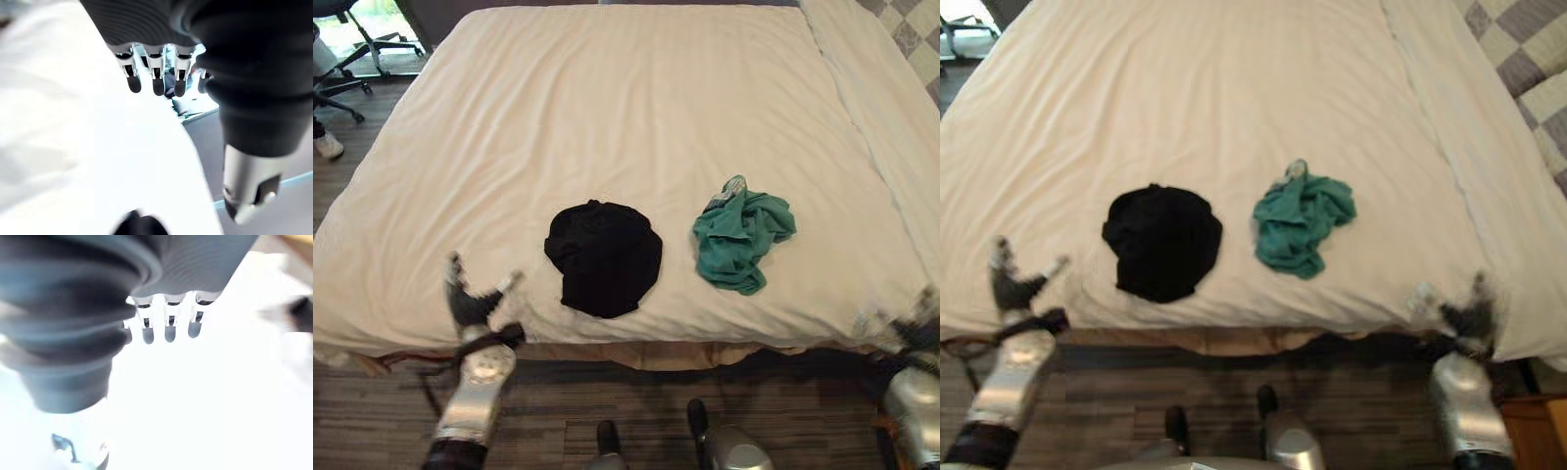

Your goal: Tidy up the quilt and then pick up the clothes from the bed and put them into the laundry hamper.

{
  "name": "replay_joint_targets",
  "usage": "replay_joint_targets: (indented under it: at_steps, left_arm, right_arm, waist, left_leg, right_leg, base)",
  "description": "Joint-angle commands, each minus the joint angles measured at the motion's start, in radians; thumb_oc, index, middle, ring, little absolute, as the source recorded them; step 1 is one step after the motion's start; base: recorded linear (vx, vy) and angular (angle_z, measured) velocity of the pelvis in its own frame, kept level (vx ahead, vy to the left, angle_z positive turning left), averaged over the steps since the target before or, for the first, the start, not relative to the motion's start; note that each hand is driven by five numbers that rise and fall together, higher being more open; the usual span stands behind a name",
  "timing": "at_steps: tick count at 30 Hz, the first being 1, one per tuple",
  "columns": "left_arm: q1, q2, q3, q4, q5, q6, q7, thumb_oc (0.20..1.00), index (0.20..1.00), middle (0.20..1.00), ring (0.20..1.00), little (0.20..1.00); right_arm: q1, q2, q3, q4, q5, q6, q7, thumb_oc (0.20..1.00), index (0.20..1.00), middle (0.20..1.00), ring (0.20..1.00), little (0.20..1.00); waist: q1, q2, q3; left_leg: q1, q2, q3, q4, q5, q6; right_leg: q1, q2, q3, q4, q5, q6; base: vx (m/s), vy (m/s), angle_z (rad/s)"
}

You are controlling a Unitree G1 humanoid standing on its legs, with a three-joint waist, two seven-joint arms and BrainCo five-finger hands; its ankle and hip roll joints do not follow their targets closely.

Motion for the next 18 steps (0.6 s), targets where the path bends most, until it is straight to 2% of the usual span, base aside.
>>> replay_joint_targets:
  at_steps: [1, 2, 4, 5, 6, 9, 12, 14, 16, 17, 18]
  left_arm:
    - [0.050, 0.069, 0.130, -0.142, 0.047, 0.095, -0.096, 1.000, 1.000, 1.000, 1.000, 1.000]
    - [0.059, 0.078, 0.155, -0.194, 0.058, 0.089, -0.122, 1.000, 1.000, 1.000, 1.000, 1.000]
    - [0.075, 0.094, 0.216, -0.341, 0.068, 0.141, -0.186, 1.000, 1.000, 1.000, 1.000, 1.000]
    - [0.082, 0.097, 0.240, -0.407, 0.099, 0.171, -0.217, 1.000, 1.000, 1.000, 1.000, 1.000]
    - [0.079, 0.107, 0.244, -0.418, 0.098, 0.186, -0.219, 1.000, 1.000, 1.000, 1.000, 1.000]
    - [0.020, 0.146, 0.207, -0.383, 0.077, 0.212, -0.209, 1.000, 1.000, 1.000, 1.000, 1.000]
    - [-0.075, 0.172, 0.113, -0.303, 0.041, 0.223, -0.221, 1.000, 1.000, 1.000, 1.000, 1.000]
    - [-0.233, 0.179, -0.024, -0.173, 0.035, 0.179, -0.276, 1.000, 1.000, 1.000, 1.000, 1.000]
    - [-0.334, 0.195, -0.087, -0.109, 0.028, 0.160, -0.279, 1.000, 1.000, 1.000, 1.000, 1.000]
    - [-0.495, 0.223, -0.185, 0.004, 0.007, 0.095, -0.266, 1.000, 1.000, 1.000, 1.000, 1.000]
    - [-0.556, 0.228, -0.219, 0.052, -0.005, 0.062, -0.258, 1.000, 1.000, 1.000, 1.000, 1.000]
  right_arm:
    - [-0.017, -0.040, -0.045, -0.113, -0.121, 0.134, 0.012, 1.000, 1.000, 1.000, 1.000, 1.000]
    - [-0.014, -0.057, -0.072, -0.160, -0.119, 0.142, 0.048, 1.000, 1.000, 1.000, 1.000, 1.000]
    - [-0.016, -0.092, -0.135, -0.292, -0.109, 0.206, 0.120, 1.000, 1.000, 1.000, 1.000, 1.000]
    - [-0.032, -0.119, -0.158, -0.347, -0.120, 0.243, 0.200, 1.000, 1.000, 1.000, 1.000, 1.000]
    - [-0.049, -0.139, -0.154, -0.355, -0.131, 0.267, 0.219, 1.000, 1.000, 1.000, 1.000, 1.000]
    - [-0.144, -0.189, -0.065, -0.308, -0.181, 0.320, 0.260, 1.000, 1.000, 1.000, 1.000, 1.000]
    - [-0.270, -0.226, 0.085, -0.206, -0.212, 0.366, 0.250, 1.000, 1.000, 1.000, 1.000, 1.000]
    - [-0.449, -0.234, 0.258, -0.026, -0.216, 0.373, 0.206, 1.000, 1.000, 1.000, 1.000, 1.000]
    - [-0.567, -0.237, 0.327, 0.072, -0.200, 0.371, 0.189, 1.000, 1.000, 1.000, 1.000, 1.000]
    - [-0.739, -0.252, 0.418, 0.222, -0.159, 0.350, 0.179, 1.000, 1.000, 1.000, 1.000, 1.000]
    - [-0.798, -0.252, 0.454, 0.276, -0.144, 0.329, 0.173, 1.000, 1.000, 1.000, 1.000, 1.000]
  waist:
    - [0.020, -0.075, -0.040]
    - [0.022, -0.076, -0.043]
    - [0.031, -0.074, -0.048]
    - [0.040, -0.074, -0.052]
    - [0.043, -0.072, -0.055]
    - [0.058, -0.072, -0.065]
    - [0.073, -0.075, -0.069]
    - [0.085, -0.080, -0.053]
    - [0.089, -0.081, -0.029]
    - [0.091, -0.086, 0.020]
    - [0.090, -0.089, 0.036]
  left_leg:
    - [0.018, -0.045, -0.003, -0.016, -0.022, 0.021]
    - [0.020, -0.048, -0.003, -0.017, -0.025, 0.022]
    - [0.017, -0.053, -0.010, -0.018, -0.029, 0.021]
    - [0.017, -0.058, -0.018, -0.018, -0.034, 0.020]
    - [0.017, -0.060, -0.022, -0.017, -0.036, 0.018]
    - [0.020, -0.061, -0.028, -0.016, -0.039, 0.012]
    - [0.026, -0.052, -0.025, -0.015, -0.037, 0.007]
    - [0.016, -0.037, -0.019, -0.012, -0.028, 0.001]
    - [-0.007, -0.028, -0.016, -0.008, -0.022, -0.004]
    - [-0.058, -0.017, -0.012, 0.003, -0.015, -0.011]
    - [-0.076, -0.014, -0.010, 0.008, -0.012, -0.013]
  right_leg:
    - [0.024, -0.063, 0.008, -0.130, 0.075, 0.096]
    - [0.026, -0.066, 0.007, -0.130, 0.074, 0.098]
    - [0.030, -0.068, 0.008, -0.124, 0.065, 0.100]
    - [0.033, -0.069, 0.008, -0.119, 0.058, 0.100]
    - [0.035, -0.070, 0.007, -0.118, 0.054, 0.100]
    - [0.046, -0.079, 0.000, -0.119, 0.047, 0.104]
    - [0.055, -0.085, -0.006, -0.121, 0.045, 0.109]
    - [0.044, -0.085, 0.000, -0.122, 0.053, 0.110]
    - [0.023, -0.082, 0.009, -0.118, 0.057, 0.110]
    - [-0.023, -0.075, 0.022, -0.111, 0.067, 0.112]
    - [-0.040, -0.072, 0.027, -0.109, 0.070, 0.112]
  base:
    - [0.09, 0.086, 0.13]
    - [0.09, 0.083, 0.10]
    - [0.10, 0.091, 0.14]
    - [0.11, 0.090, 0.11]
    - [0.11, 0.079, 0.12]
    - [0.13, 0.032, 0.10]
    - [0.16, -0.038, 0.06]
    - [0.11, -0.091, 0.06]
    - [-0.16, -0.101, -0.03]
    - [-0.34, -0.143, -0.04]
    - [-0.50, -0.226, -0.06]
